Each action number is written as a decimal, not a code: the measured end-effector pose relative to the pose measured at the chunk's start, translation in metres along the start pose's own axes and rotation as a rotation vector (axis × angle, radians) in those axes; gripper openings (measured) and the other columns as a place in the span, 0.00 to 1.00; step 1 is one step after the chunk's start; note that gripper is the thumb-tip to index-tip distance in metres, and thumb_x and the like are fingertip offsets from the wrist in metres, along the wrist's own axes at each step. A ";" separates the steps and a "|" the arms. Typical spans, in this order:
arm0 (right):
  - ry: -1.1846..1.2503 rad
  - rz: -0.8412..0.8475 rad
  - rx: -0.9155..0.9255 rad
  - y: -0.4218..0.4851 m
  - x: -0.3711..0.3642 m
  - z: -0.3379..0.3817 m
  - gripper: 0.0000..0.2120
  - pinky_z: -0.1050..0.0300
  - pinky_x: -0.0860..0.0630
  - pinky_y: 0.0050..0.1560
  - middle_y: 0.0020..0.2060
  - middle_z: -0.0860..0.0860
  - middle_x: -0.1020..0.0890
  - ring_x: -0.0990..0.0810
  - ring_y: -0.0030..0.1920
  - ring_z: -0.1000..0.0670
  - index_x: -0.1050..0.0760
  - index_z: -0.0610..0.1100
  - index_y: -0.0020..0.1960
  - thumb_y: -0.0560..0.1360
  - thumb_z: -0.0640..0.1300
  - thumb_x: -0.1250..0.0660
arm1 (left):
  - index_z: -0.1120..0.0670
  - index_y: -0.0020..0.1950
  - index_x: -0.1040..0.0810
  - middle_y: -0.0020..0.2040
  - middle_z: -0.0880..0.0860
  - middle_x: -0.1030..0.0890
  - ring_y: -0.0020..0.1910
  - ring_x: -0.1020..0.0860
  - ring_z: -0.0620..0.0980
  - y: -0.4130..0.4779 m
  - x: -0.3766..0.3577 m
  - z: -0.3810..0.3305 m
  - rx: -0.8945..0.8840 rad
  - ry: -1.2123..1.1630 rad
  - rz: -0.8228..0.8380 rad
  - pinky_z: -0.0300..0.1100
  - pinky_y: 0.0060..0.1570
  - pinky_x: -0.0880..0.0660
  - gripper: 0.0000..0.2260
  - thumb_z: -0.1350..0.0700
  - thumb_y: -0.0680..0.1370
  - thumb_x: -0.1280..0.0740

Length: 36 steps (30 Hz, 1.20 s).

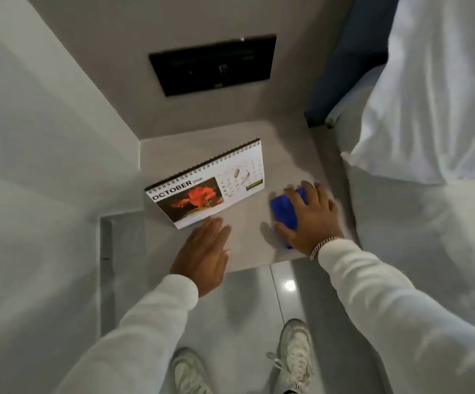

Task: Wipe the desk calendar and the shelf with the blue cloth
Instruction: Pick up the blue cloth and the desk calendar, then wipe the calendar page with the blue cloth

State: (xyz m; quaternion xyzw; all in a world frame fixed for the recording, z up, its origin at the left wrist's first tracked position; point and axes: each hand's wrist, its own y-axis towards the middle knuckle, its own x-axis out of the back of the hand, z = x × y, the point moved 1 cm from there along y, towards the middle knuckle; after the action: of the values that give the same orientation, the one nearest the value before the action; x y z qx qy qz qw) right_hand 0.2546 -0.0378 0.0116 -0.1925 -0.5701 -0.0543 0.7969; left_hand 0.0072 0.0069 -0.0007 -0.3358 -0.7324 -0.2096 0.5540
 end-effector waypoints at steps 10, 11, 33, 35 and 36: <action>-0.048 -0.217 -0.069 -0.001 -0.066 -0.014 0.30 0.33 0.33 0.61 0.74 0.38 0.38 0.36 0.68 0.31 0.35 0.51 0.70 0.72 0.62 0.38 | 0.56 0.77 0.37 0.79 0.59 0.38 0.79 0.40 0.61 0.003 -0.076 0.018 0.029 0.147 0.059 0.61 0.73 0.40 0.29 0.48 0.77 0.43; -0.040 -0.239 -0.075 0.002 -0.066 -0.013 0.28 0.34 0.32 0.58 0.73 0.37 0.36 0.34 0.66 0.30 0.32 0.51 0.68 0.72 0.61 0.38 | 0.55 0.78 0.39 0.80 0.59 0.39 0.79 0.41 0.61 0.003 -0.078 0.020 0.027 0.156 0.064 0.61 0.74 0.41 0.29 0.48 0.77 0.43; 1.012 -0.675 -0.230 -0.013 -0.072 0.062 0.16 0.54 0.26 0.58 0.54 0.46 0.20 0.22 0.56 0.47 0.23 0.42 0.55 0.69 0.33 0.28 | 0.60 0.78 0.46 0.81 0.61 0.47 0.80 0.56 0.56 0.092 0.099 0.044 -0.390 0.198 -0.068 0.55 0.78 0.54 0.33 0.49 0.78 0.38; 1.131 -0.709 -0.287 -0.008 -0.076 0.079 0.16 0.47 0.25 0.57 0.55 0.47 0.20 0.22 0.55 0.48 0.24 0.42 0.58 0.71 0.36 0.28 | 0.59 0.79 0.50 0.82 0.60 0.51 0.81 0.56 0.56 0.112 0.105 0.056 -0.457 0.292 0.055 0.58 0.78 0.52 0.38 0.42 0.77 0.39; 1.195 -0.731 -0.314 -0.006 -0.078 0.089 0.17 0.46 0.25 0.58 0.57 0.48 0.21 0.23 0.56 0.49 0.25 0.43 0.60 0.72 0.38 0.29 | 0.58 0.80 0.52 0.82 0.58 0.52 0.81 0.56 0.55 0.120 0.107 0.062 -0.497 0.321 0.117 0.57 0.78 0.51 0.40 0.39 0.77 0.40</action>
State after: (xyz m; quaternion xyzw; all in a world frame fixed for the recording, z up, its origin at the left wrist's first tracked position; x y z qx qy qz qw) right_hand 0.1473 -0.0210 -0.0351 -0.0392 -0.0500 -0.4951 0.8665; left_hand 0.0357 0.1594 0.0754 -0.4652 -0.5411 -0.4004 0.5748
